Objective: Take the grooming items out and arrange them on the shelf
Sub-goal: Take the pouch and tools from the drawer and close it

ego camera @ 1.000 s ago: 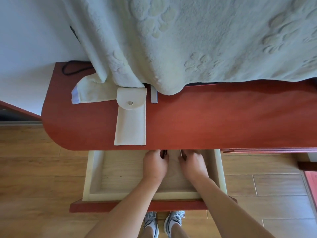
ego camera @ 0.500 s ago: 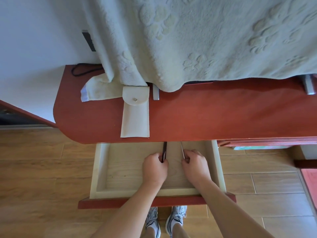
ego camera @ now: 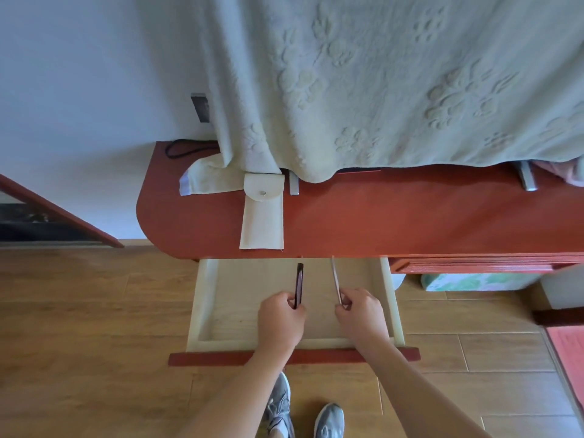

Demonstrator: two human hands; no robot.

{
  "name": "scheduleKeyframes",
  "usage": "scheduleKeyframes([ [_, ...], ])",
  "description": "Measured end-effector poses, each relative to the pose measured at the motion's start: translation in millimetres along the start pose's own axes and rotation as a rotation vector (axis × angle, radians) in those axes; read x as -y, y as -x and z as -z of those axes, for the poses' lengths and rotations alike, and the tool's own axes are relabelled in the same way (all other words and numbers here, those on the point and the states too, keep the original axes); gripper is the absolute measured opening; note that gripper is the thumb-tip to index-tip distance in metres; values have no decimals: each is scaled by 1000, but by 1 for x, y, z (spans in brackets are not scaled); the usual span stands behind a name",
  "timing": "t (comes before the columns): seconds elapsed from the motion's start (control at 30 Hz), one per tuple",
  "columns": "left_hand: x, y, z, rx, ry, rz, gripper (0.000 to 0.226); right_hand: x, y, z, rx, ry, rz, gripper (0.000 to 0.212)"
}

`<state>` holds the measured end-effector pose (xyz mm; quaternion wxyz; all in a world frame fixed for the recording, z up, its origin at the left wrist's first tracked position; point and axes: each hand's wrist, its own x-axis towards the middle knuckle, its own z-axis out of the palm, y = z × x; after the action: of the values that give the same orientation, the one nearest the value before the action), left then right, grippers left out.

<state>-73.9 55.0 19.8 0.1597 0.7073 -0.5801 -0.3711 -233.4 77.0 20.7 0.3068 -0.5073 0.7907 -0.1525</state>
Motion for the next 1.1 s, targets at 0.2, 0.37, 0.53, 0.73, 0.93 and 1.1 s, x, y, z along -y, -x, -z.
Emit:
scheduleKeyframes([
  [0.2,-17,31,21,-55,-43,17,7,7,29,22,8,-56,48,23],
  [0.37,-33,53,28,-80,-16,4,7,11,50,43,-11,-55,90,30],
  [0.53,-51,64,28,-107,10,-19,8,11,54,59,-26,-66,115,36],
  [0.73,-66,49,32,-126,31,-64,6,19,36,72,-67,-47,126,23],
  [0.93,-85,12,36,-127,66,-103,21,36,5,78,-112,-86,145,34],
  [1.1,-104,-26,39,-126,63,-162,48,48,-28,82,-144,-82,124,36],
])
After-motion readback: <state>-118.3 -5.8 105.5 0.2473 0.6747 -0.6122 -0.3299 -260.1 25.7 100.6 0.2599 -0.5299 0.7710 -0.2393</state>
